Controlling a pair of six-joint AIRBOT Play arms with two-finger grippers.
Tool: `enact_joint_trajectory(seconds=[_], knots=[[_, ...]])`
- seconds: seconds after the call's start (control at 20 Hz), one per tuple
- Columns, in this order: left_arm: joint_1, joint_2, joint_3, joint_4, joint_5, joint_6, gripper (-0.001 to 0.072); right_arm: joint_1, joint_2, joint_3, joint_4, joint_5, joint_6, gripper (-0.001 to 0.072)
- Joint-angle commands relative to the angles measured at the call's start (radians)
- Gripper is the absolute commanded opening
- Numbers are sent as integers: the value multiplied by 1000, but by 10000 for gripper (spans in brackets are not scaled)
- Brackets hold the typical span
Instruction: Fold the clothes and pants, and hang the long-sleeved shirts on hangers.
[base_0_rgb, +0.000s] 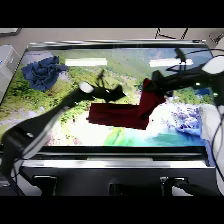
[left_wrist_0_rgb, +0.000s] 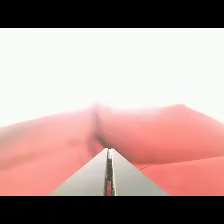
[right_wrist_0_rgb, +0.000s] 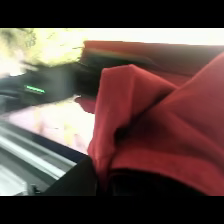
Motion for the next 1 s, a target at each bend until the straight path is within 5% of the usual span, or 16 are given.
enact_joint_trajectory(seconds=[0.0,0.2,0.25,0.3,0.35,0.55,0.8,0.95], knots=[[224,224,1,285,-169,-15,15,173,-150,1,121,-195,4,38],[367,447,1,356,-234,1,16,339,-385,1,354,-376,3,62],[378,484,1,375,-237,1,16,377,-438,1,410,-400,3,283],[383,516,1,404,-243,1,16,398,-480,1,468,-403,-2,610],[383,538,1,431,-256,0,16,399,-502,1,503,-386,-31,682],[383,577,1,543,-359,1,17,221,-444,1,352,-209,-81,675],[382,578,1,570,-387,3,17,-129,-306,-18,-179,47,25,677],[381,578,1,565,-387,-1,17,-179,-303,-154,-181,22,-4,673]])
